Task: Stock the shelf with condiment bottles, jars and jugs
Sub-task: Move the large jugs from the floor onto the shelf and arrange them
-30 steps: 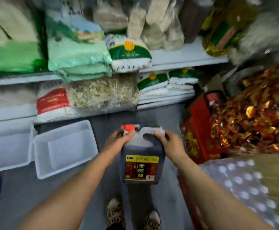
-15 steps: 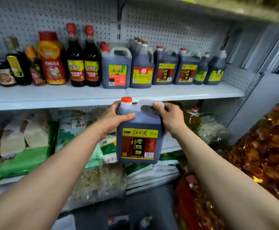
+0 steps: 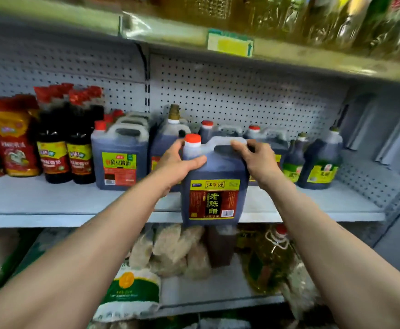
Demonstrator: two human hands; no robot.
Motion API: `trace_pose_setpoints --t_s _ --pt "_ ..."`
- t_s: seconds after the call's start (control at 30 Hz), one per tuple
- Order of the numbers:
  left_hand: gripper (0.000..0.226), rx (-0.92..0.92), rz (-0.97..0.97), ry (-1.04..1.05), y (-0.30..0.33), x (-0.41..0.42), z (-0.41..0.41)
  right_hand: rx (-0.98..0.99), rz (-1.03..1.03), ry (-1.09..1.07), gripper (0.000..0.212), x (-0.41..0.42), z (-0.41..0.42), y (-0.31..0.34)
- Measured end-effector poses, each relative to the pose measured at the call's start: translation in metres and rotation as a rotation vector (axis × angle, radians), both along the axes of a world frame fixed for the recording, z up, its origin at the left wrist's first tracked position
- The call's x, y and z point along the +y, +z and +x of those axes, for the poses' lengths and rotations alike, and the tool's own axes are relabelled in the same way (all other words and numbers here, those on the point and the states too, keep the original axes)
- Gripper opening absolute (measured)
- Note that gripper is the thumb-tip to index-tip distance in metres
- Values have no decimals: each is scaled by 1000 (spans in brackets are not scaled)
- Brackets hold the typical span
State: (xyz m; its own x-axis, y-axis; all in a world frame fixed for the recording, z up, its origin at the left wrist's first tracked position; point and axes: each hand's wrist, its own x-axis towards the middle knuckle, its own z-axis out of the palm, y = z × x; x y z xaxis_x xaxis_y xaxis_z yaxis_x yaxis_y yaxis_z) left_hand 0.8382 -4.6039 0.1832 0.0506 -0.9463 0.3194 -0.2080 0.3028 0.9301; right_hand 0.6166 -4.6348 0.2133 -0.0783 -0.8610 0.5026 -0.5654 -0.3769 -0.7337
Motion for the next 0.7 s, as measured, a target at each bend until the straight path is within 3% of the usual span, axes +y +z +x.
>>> trace_pose_setpoints --t_s 0.17,0.37,0.47,0.53,0.7 --pt "52 -77 -33 86 -9 -61 -45 12 -13 54 41 -68 -42 -18" --pt "72 -168 -17 102 -10 -87 -42 56 -47 111 39 -93 -57 -36" --pt "77 -223 -48 120 -10 -85 -43 -24 -34 368 87 -80 -68 -50" --pt "91 -198 -88 95 -12 -84 -44 98 -29 414 116 -76 -74 -58" --pt "115 -464 -122 62 -3 -78 -36 423 -97 324 142 -73 -69 -42"
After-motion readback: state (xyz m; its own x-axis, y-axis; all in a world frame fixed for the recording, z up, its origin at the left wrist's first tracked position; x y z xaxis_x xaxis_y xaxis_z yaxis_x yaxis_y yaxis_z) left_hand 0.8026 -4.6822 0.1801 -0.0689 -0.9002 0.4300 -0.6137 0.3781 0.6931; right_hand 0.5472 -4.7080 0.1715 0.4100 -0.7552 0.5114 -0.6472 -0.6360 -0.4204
